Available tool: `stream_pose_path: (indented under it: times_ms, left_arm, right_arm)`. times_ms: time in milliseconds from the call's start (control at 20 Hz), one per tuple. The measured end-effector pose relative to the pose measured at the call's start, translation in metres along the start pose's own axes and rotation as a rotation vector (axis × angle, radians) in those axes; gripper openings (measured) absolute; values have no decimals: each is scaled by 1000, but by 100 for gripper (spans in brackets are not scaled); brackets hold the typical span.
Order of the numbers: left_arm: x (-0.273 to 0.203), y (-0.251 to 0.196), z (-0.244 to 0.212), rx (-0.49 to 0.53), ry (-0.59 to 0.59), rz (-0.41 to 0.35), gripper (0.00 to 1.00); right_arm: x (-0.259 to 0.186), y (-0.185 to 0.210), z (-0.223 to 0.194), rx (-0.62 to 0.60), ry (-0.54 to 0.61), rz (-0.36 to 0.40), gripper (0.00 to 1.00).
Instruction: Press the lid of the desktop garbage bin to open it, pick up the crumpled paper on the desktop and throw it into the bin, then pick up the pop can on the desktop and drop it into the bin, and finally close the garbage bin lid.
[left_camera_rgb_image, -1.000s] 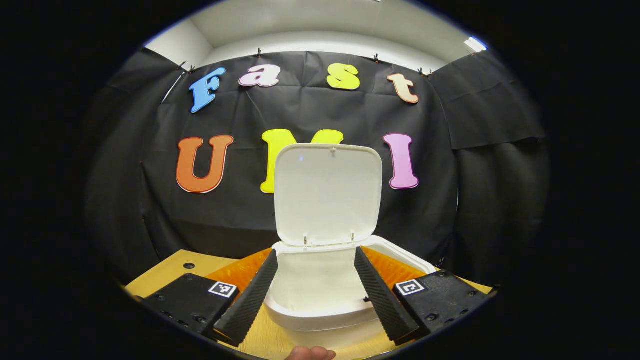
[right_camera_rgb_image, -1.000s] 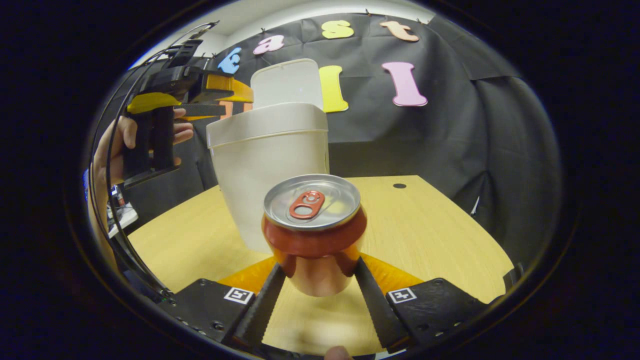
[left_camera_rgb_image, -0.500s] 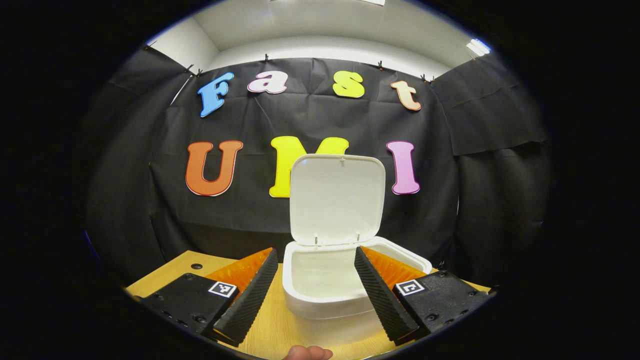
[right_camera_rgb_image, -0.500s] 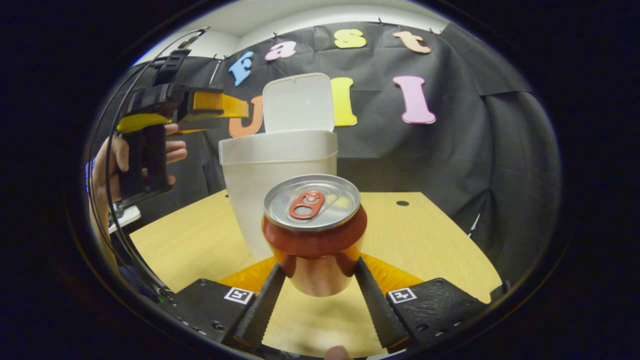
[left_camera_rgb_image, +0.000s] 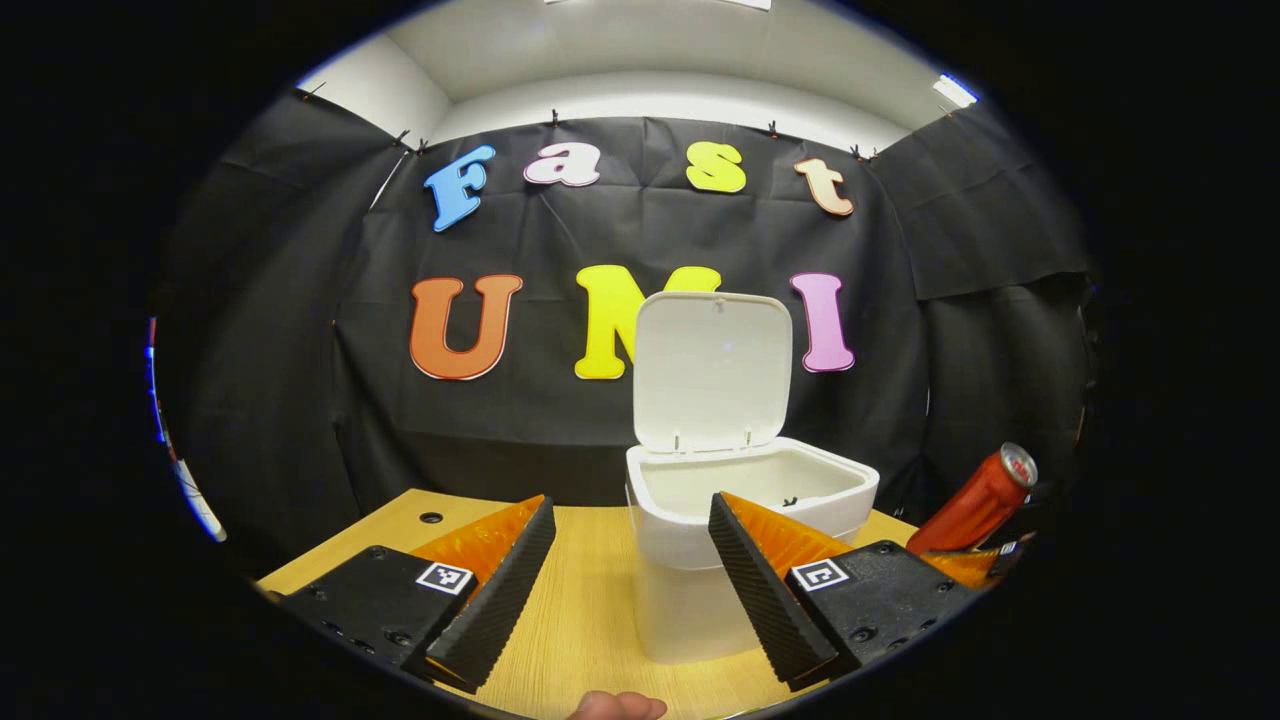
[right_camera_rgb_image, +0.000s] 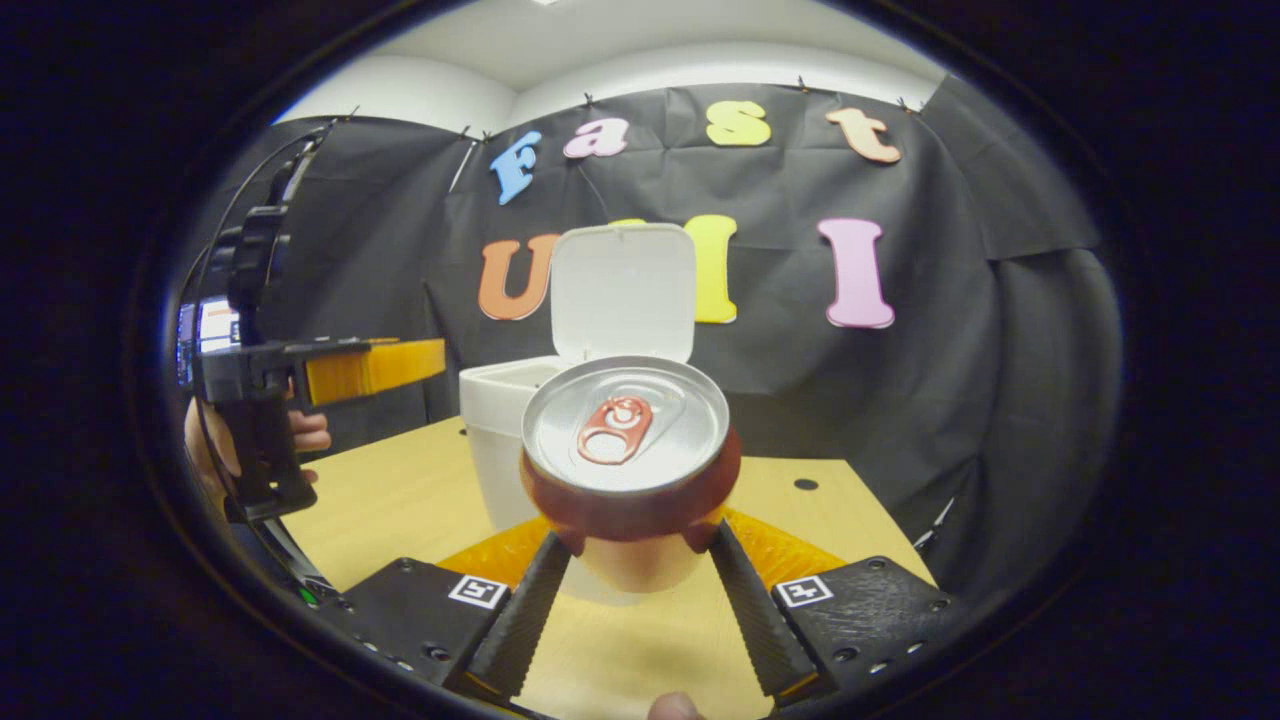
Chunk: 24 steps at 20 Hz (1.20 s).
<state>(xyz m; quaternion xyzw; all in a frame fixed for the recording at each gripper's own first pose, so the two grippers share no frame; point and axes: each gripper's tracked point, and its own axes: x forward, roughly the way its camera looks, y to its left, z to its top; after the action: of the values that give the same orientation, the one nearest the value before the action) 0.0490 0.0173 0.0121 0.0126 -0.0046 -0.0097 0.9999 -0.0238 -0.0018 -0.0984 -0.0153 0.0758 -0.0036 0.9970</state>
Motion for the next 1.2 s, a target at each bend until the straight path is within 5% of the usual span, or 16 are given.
stream_pose_path:
  times_ms: [400,750,1200]
  left_arm:
    - [-28,15,-47,-60,82,21,98]
    - [-40,39,-48,-40,67,56,98]
    - [-53,63,-49,-19,57,87,98]
  right_arm:
    - [32,37,44,7,-7,103,81]
    - [75,38,106,24,-50,103,80]
    - [157,47,101,14,138,99,80]
